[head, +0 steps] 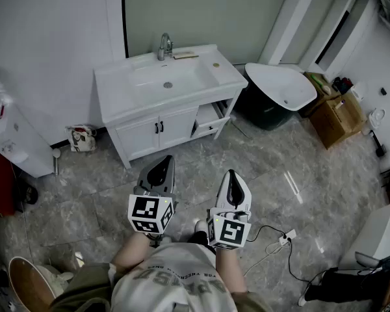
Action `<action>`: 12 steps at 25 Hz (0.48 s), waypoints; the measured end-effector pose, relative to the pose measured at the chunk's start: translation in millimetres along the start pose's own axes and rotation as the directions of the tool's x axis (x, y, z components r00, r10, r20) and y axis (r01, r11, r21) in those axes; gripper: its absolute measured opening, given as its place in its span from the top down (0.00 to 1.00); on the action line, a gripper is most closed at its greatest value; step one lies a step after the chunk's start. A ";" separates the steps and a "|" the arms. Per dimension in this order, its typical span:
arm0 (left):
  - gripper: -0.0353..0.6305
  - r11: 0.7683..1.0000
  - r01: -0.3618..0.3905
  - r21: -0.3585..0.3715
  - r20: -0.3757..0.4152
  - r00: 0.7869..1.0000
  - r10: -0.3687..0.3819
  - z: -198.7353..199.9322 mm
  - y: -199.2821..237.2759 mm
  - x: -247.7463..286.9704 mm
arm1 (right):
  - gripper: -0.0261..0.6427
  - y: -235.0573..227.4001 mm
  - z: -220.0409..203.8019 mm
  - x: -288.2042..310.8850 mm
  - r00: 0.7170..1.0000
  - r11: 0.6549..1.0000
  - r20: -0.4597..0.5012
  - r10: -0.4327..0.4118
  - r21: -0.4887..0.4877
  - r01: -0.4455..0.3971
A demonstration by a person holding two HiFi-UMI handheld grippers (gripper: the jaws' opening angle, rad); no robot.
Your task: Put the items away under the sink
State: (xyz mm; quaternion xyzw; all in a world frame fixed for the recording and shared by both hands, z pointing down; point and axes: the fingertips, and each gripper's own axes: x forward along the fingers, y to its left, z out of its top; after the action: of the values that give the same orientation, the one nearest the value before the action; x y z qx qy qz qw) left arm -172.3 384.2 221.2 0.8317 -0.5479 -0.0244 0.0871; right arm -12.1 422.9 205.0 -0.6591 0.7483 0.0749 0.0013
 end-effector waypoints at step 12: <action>0.94 1.000 0.012 -0.002 -0.016 1.000 -0.012 -4.3 -7.8 5.0 | 0.96 -8.0 3.7 0.3 0.999 1.000 0.032 0.001 0.005 -0.001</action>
State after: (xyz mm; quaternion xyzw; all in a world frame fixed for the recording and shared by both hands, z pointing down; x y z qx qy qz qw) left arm -162.6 383.1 224.3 0.8350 -0.5422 -0.0191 0.0921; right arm -4.6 422.1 200.3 -0.6574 0.7487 0.0838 0.0148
